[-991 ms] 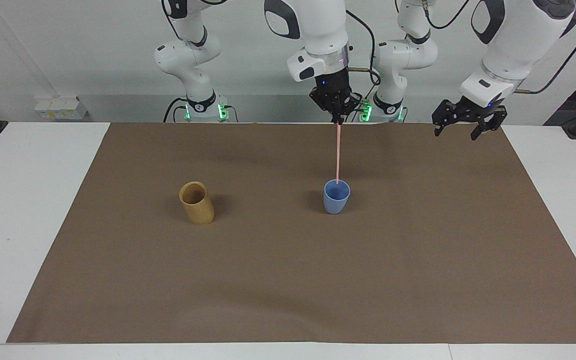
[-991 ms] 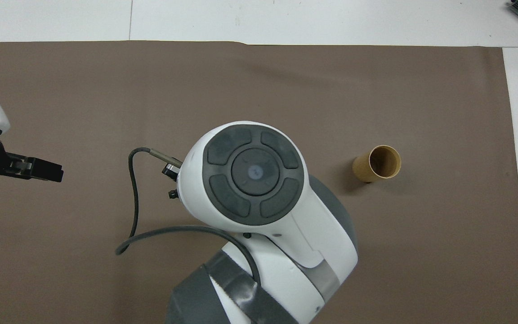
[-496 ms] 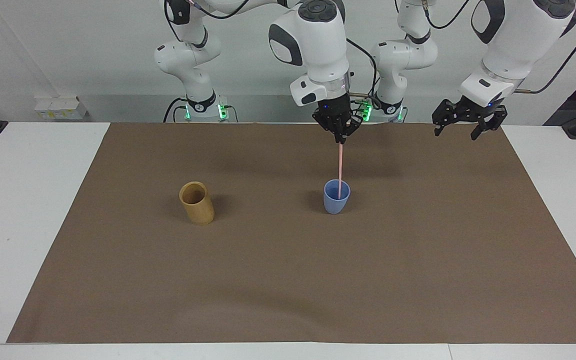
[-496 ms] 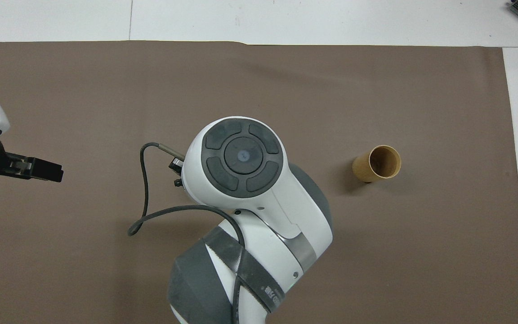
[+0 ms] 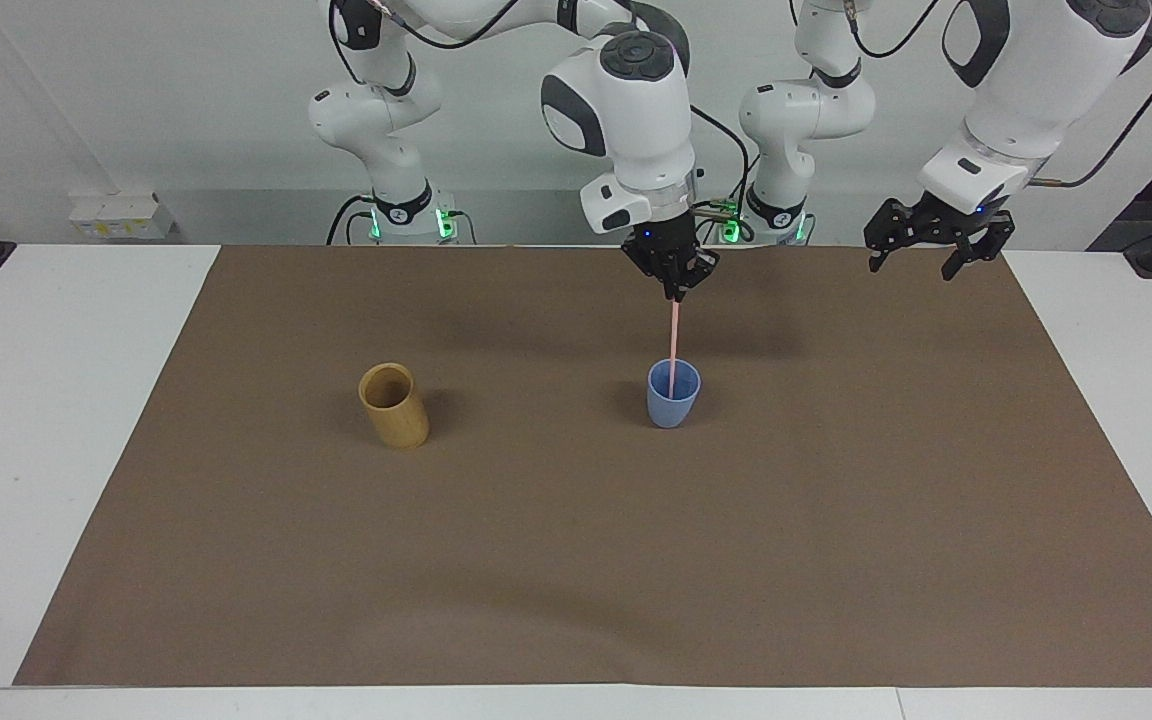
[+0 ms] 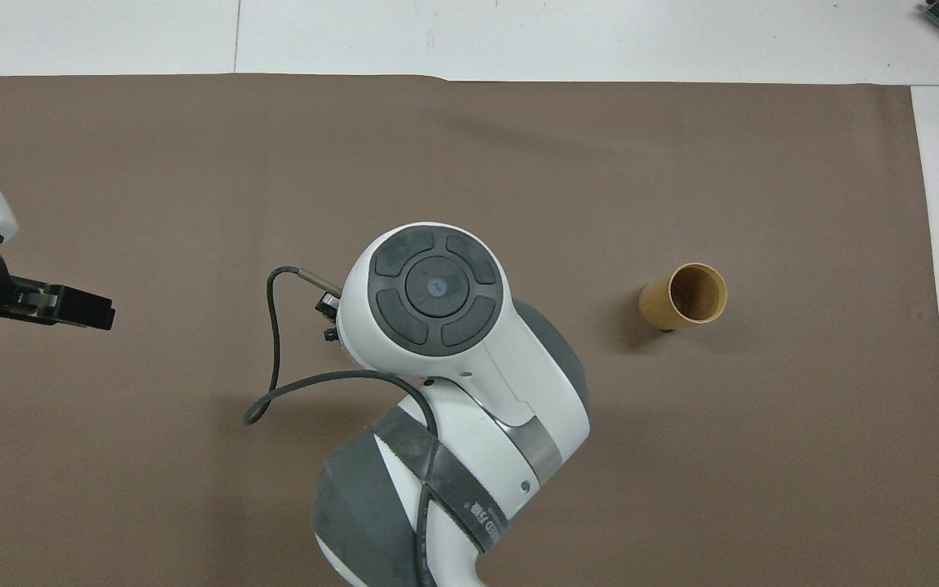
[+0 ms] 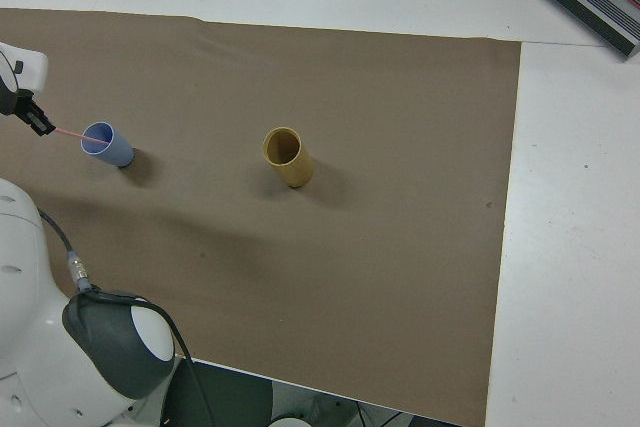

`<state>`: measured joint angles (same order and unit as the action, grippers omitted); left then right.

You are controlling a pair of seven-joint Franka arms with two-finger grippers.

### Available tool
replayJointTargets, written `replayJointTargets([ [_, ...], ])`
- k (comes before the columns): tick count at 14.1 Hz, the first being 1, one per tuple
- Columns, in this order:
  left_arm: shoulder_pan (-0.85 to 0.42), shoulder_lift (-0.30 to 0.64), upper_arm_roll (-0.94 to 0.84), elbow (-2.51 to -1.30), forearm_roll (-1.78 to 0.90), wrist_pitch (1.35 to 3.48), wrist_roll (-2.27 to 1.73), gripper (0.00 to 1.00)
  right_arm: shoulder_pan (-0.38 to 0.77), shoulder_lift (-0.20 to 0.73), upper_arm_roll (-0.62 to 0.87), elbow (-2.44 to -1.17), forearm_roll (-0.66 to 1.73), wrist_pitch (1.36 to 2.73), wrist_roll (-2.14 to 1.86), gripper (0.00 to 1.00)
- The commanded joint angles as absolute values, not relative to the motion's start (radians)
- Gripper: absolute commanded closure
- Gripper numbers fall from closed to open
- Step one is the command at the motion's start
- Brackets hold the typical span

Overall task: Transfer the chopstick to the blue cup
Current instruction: 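Lower the pink chopstick into the blue cup with the right gripper, then open the right gripper to release the chopstick into the blue cup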

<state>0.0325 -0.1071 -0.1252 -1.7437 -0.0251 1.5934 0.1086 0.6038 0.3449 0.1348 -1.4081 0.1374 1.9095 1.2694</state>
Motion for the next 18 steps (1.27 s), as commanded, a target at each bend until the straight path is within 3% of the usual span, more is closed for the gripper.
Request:
replayJointTargets([
  [1,0.034,-0.115,-0.124,-1.733,-0.028,1.58,0.106,0.0,0.592,0.321,0.143,-1.442,0.143,1.933,1.25,0.62],
  [3,0.034,-0.115,-0.123,-1.733,-0.026,1.578,0.106,0.0,0.592,0.322,0.143,-1.434,0.135,1.928,1.252,0.36],
  [4,0.034,-0.115,-0.123,-1.733,-0.028,1.58,0.106,0.0,0.588,0.322,0.143,-1.427,0.126,1.927,1.252,0.11],
  [5,0.034,-0.115,-0.124,-1.733,-0.026,1.578,0.106,0.0,0.586,0.322,0.143,-1.419,0.123,1.927,1.25,0.0],
  [9,0.034,-0.115,-0.124,-1.733,-0.028,1.58,0.106,0.0,0.51,0.281,0.133,-1.428,0.115,1.919,1.177,0.0],
  [13,0.034,-0.115,-0.124,-1.733,-0.028,1.58,0.106,0.0,0.361,0.2,0.135,-1.445,0.055,1.815,1.008,0.0],
  [18,0.034,-0.115,-0.124,-1.733,-0.028,1.578,0.106,0.0,0.206,-0.065,0.133,-1.682,0.026,1.757,0.68,0.0],
])
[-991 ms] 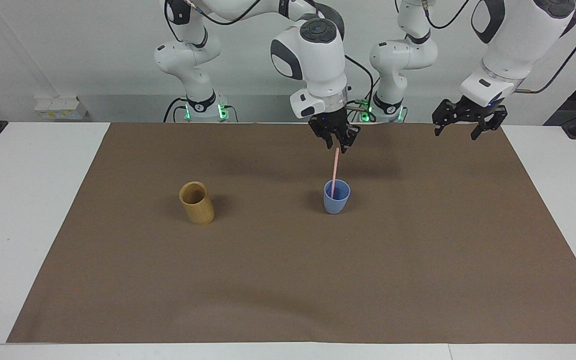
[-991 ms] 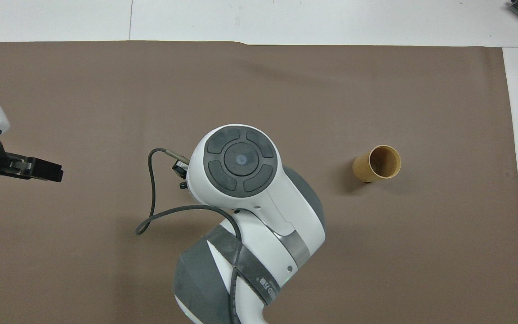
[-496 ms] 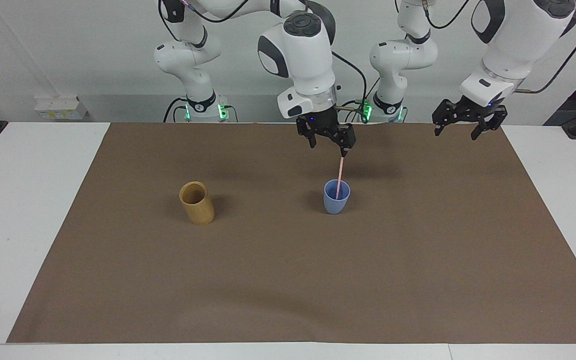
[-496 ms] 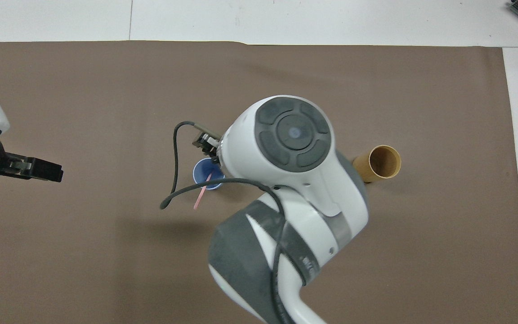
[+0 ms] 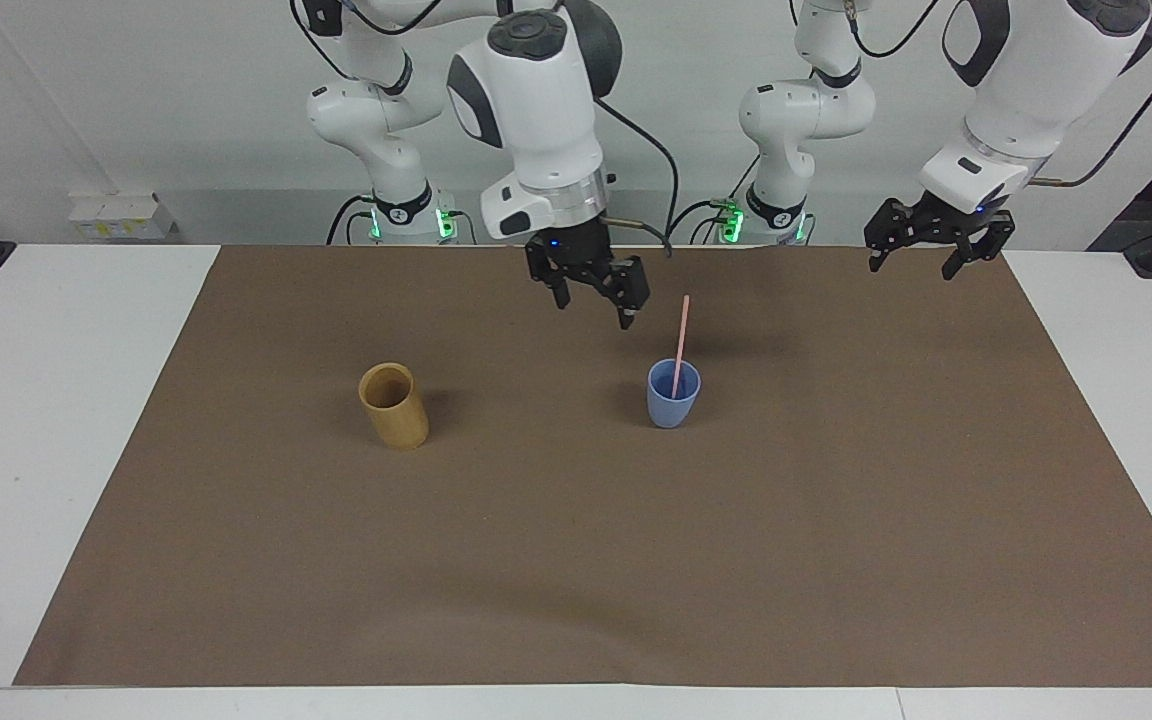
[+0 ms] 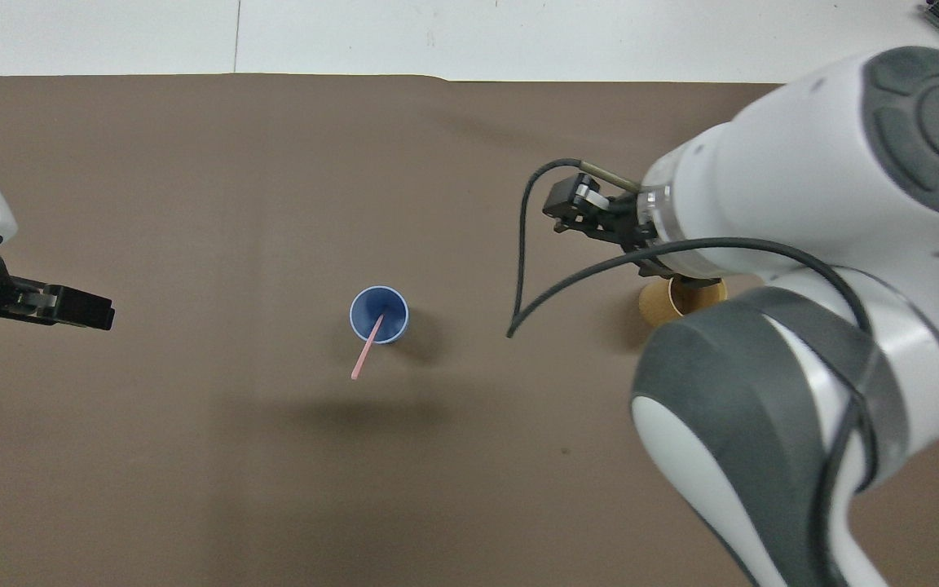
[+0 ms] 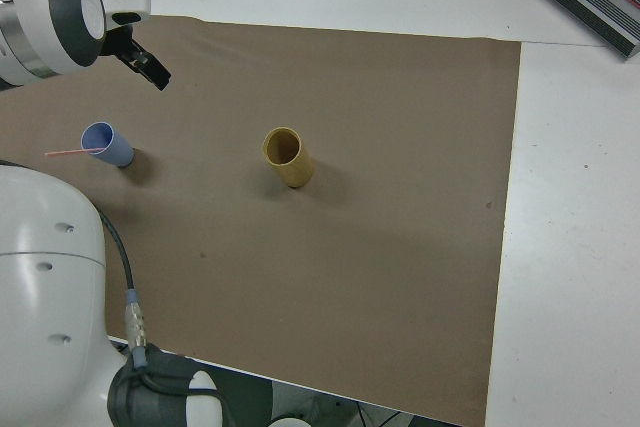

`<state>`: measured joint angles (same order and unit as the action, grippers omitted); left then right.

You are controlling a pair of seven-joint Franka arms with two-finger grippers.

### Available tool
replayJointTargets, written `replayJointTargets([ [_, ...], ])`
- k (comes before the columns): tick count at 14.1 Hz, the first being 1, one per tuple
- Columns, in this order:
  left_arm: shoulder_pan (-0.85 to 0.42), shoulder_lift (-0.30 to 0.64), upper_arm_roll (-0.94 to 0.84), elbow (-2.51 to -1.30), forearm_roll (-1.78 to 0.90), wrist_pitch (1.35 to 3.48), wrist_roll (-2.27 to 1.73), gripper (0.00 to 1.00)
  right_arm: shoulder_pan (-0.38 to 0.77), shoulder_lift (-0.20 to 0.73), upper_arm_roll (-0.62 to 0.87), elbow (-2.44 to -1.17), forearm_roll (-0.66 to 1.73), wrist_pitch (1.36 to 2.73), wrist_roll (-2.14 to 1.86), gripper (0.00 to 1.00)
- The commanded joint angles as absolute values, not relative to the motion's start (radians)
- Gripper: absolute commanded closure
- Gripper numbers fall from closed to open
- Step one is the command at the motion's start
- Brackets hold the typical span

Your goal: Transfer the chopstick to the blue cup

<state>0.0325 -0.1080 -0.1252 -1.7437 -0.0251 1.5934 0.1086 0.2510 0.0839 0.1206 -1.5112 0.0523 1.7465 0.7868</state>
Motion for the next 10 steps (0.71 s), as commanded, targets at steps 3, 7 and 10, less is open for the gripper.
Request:
replayJointTargets([
  [3,0.034,-0.115,-0.123,-1.733,-0.028,1.58,0.106,0.0,0.112,-0.115,0.133,-1.703,0.005,1.654,0.449,0.0],
  [7,0.034,-0.115,-0.124,-1.733,-0.028,1.578,0.106,0.0,0.026,-0.065,0.133,-1.594,0.003,1.585,0.292,0.0],
  [10,0.034,-0.115,-0.123,-1.733,-0.028,1.58,0.106,0.0,0.006,0.0,0.132,-1.482,-0.012,1.491,0.284,0.0],
])
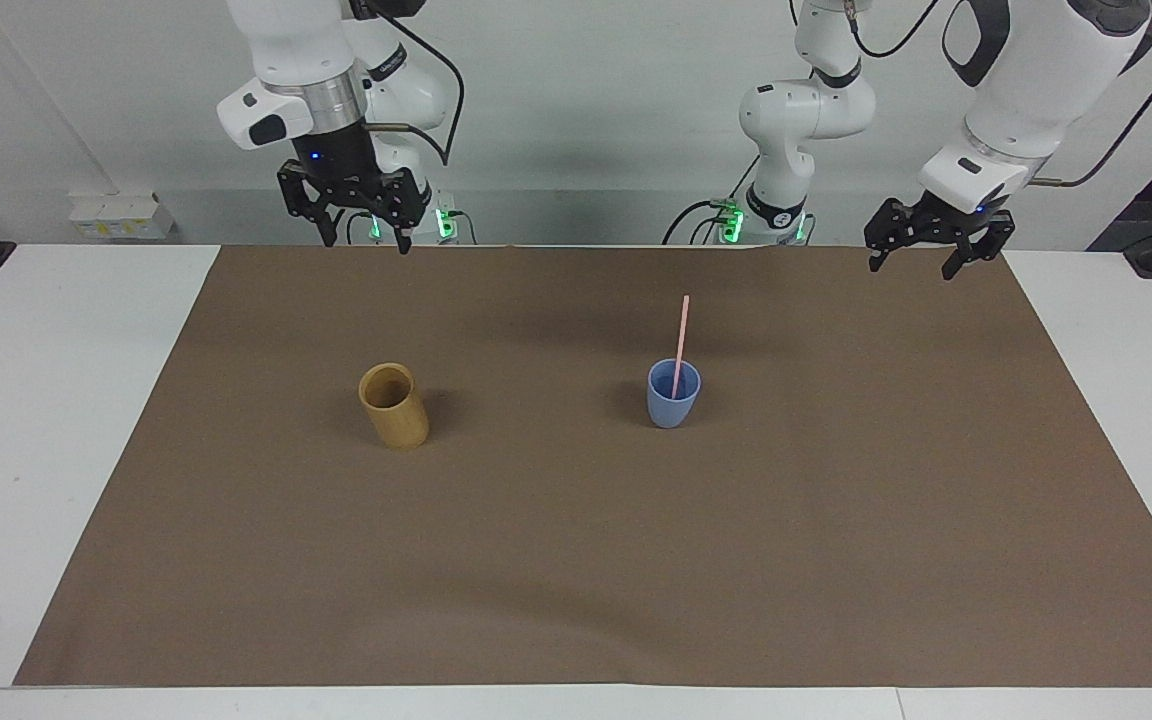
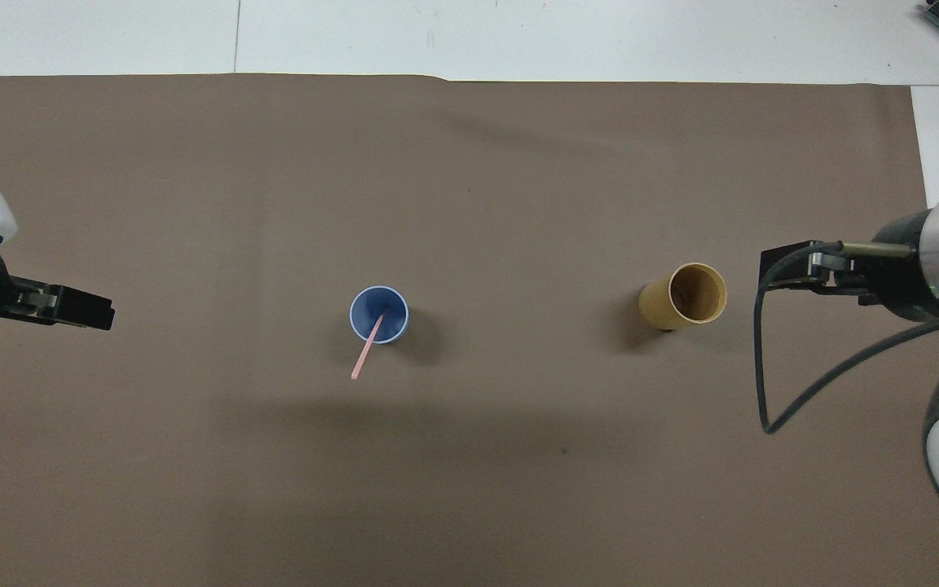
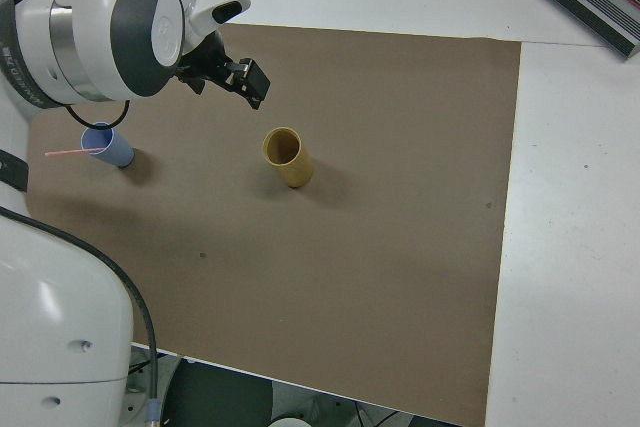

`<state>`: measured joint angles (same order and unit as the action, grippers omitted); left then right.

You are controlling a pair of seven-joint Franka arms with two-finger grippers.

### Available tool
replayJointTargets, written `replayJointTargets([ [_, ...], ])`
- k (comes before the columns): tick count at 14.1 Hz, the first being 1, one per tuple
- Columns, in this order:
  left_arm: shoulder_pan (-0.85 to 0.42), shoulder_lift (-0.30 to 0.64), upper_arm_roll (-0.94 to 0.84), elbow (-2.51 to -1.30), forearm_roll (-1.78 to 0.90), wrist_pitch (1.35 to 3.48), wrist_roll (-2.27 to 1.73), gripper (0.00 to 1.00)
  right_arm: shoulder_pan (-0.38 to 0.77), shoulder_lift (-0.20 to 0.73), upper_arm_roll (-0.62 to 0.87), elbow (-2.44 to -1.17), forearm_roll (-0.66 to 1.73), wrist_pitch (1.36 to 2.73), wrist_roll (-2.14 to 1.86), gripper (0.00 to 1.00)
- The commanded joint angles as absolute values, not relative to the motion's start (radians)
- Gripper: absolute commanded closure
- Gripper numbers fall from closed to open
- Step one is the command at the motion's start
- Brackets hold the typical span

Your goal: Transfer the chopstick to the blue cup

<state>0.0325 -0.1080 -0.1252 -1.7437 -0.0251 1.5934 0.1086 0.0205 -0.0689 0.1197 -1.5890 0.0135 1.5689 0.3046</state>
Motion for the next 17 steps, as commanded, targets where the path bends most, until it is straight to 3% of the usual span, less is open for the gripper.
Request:
replayJointTargets([
  [1,0.034,-0.115,-0.124,-1.733,-0.028,1.58,0.106,0.0,0.006,0.017,0.133,-1.451,-0.026,1.473,0.282,0.0],
  [17,0.077,-0.115,-0.112,-1.733,-0.018,1.585,0.107,0.0,-0.008,0.009,0.129,-1.474,-0.012,1.48,0.198,0.0],
])
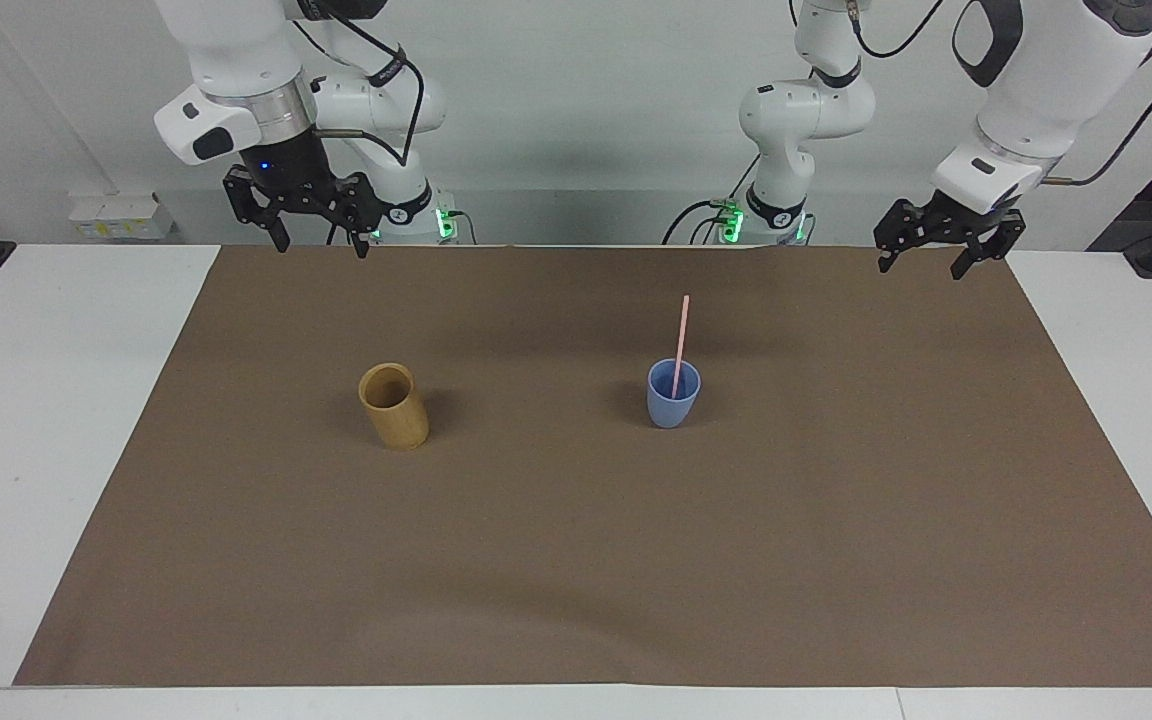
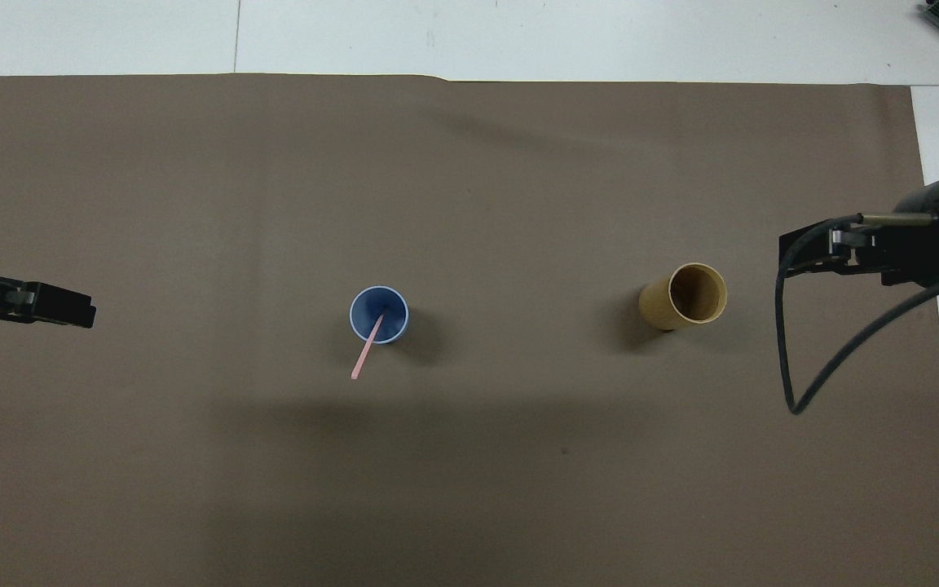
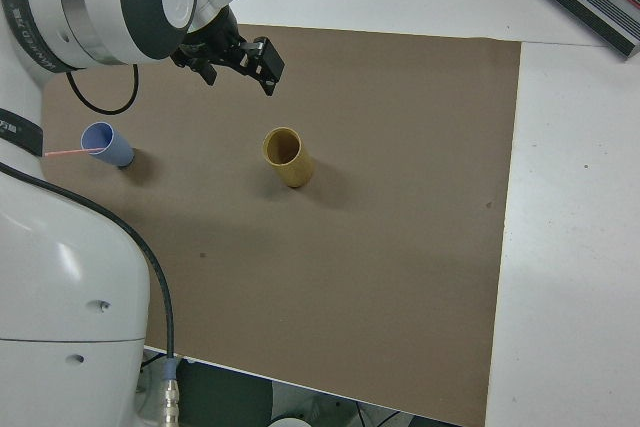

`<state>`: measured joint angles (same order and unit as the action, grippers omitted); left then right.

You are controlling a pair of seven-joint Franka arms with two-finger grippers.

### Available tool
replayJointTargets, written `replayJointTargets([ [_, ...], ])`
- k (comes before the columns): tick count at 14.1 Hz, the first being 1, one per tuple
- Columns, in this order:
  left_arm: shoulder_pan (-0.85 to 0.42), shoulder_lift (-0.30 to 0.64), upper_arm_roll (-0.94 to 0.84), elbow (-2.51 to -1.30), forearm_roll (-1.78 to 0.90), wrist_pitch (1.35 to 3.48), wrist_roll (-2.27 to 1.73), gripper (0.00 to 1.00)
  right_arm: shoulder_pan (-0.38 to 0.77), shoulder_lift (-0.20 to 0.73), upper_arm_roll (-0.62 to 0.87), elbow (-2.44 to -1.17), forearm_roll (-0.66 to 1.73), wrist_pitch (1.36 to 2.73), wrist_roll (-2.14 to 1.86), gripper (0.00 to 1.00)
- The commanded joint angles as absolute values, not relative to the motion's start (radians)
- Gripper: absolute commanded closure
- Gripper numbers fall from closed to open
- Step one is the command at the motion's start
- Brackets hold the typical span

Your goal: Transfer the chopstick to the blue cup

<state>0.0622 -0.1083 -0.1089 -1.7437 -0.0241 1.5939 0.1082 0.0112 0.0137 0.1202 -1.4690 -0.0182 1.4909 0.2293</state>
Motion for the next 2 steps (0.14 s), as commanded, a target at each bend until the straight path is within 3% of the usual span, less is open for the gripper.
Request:
replayJointTargets([
  [1,0.077,-0.115,-0.112,-1.733,-0.018,1.585,0.107,0.0,-0.008,0.009,0.129,-1.474,-0.012,1.48,0.198,0.0],
  [2,0.077,-0.115,-0.112,-1.733,-0.018,1.583,0.107,0.0,-0.008,0.009,0.129,-1.474,-0.012,1.48,0.198,0.0],
])
